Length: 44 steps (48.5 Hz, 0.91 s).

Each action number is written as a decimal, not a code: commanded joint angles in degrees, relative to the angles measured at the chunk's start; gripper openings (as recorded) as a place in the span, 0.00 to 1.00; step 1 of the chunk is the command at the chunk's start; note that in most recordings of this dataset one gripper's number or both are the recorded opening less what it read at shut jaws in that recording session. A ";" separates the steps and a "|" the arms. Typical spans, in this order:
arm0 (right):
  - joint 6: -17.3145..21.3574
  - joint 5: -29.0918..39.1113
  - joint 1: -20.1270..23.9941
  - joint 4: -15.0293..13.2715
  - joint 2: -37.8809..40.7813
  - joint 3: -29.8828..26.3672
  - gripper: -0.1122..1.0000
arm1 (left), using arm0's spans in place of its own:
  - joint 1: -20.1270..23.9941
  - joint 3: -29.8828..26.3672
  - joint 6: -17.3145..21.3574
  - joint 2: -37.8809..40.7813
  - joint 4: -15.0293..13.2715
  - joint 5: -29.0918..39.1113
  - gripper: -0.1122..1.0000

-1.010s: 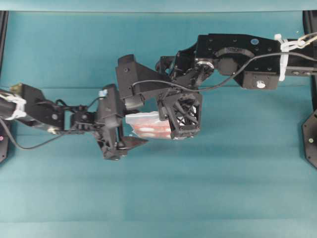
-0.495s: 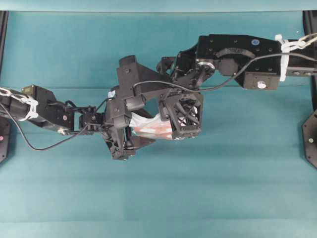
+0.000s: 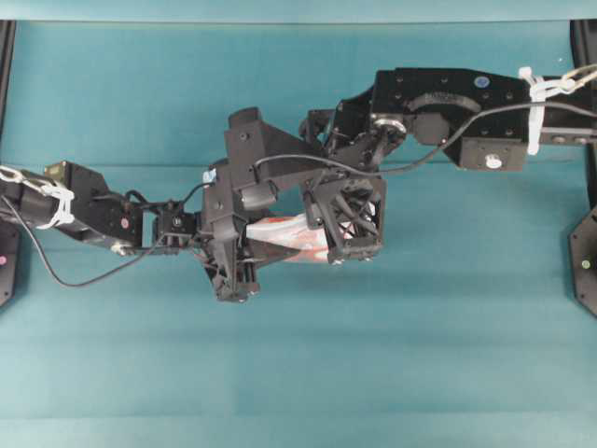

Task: Hand over the clear zip bag and make it stand upright.

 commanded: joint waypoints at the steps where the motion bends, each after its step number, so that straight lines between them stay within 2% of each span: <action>1: 1.23 -0.18 -0.09 0.18 -1.23 -0.35 0.11 | -0.09 -0.09 0.18 -0.44 0.09 -0.79 0.33; 20: 2.11 -2.72 -0.26 0.18 -1.58 0.44 0.11 | -0.44 0.44 3.43 -0.44 0.09 -0.35 0.33; 44: 4.75 -2.81 -0.53 0.53 -1.58 0.44 0.12 | -0.53 0.62 3.52 -0.53 0.09 0.70 0.33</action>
